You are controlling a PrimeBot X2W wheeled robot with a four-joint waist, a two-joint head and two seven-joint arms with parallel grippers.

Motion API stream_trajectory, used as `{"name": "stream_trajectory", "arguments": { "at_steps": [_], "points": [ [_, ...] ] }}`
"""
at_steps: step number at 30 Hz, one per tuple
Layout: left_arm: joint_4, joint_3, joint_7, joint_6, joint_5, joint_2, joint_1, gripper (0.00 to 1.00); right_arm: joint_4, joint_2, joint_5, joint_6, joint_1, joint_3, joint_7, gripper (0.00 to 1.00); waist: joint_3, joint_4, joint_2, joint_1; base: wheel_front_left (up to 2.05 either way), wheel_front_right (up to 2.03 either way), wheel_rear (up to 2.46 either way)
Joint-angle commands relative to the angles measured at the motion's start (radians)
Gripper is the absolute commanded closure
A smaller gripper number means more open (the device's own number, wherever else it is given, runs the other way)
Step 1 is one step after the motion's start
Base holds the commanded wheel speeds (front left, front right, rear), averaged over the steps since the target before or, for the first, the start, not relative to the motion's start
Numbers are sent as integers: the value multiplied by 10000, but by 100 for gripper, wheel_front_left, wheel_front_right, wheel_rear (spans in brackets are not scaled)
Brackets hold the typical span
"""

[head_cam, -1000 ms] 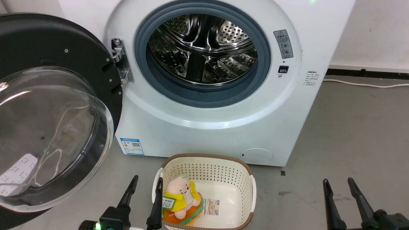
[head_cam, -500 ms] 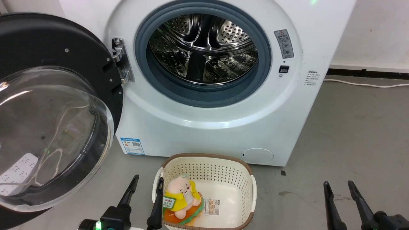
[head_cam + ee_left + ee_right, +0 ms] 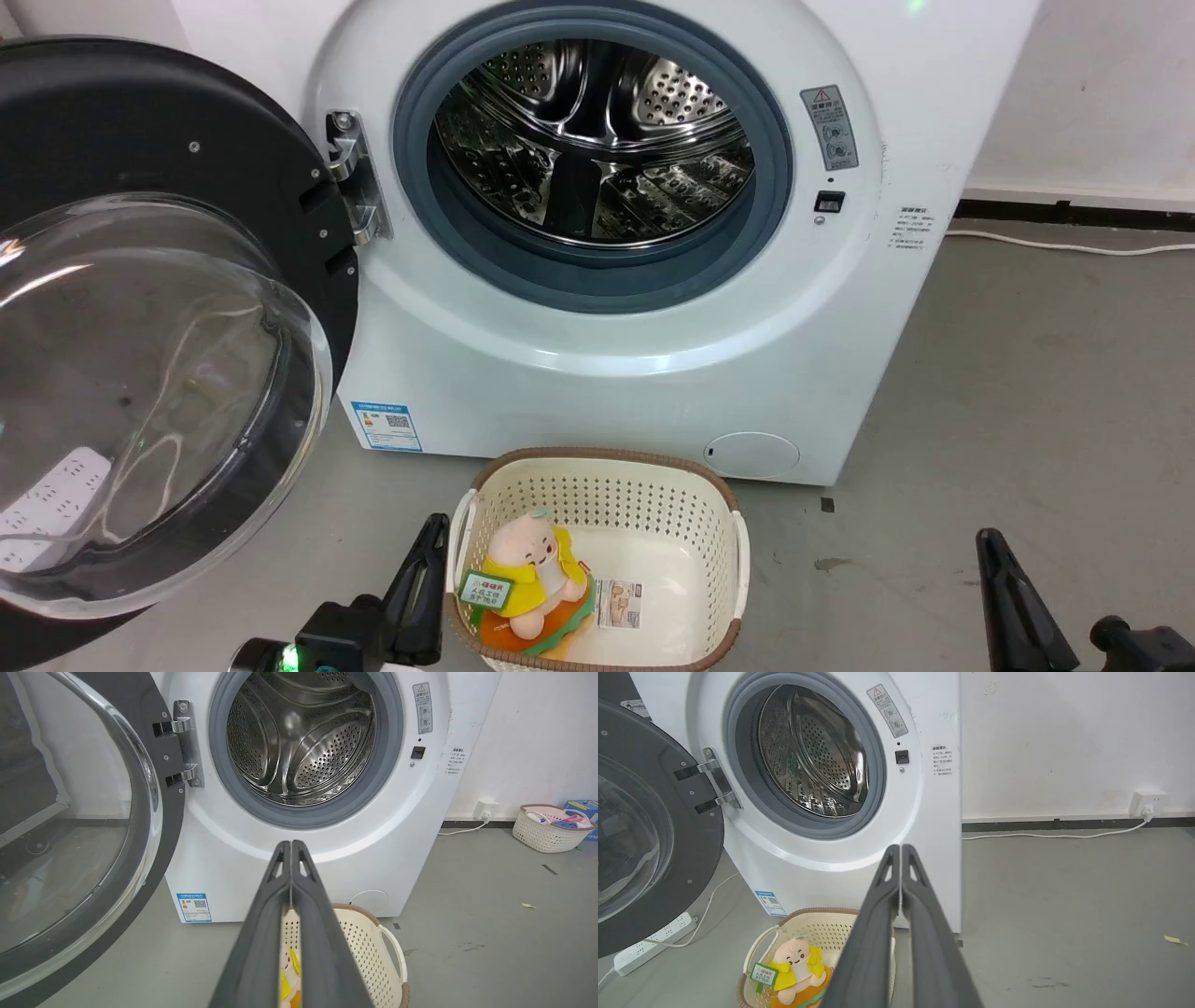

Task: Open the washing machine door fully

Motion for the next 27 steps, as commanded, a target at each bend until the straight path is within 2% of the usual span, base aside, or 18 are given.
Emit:
{"name": "stream_trajectory", "arguments": {
  "at_steps": [1,27],
  "points": [
    [-11,16,28,3,12,-2,-7,100,-2,1,-22,0,-17,6,28,100,0,-8,0,0,0,0,0],
    [-235,331,580,61,247,-40,-137,100,-52,19,-462,2,-359,86,583,100,5,-157,0,0,0,0,0]
  ]
}}
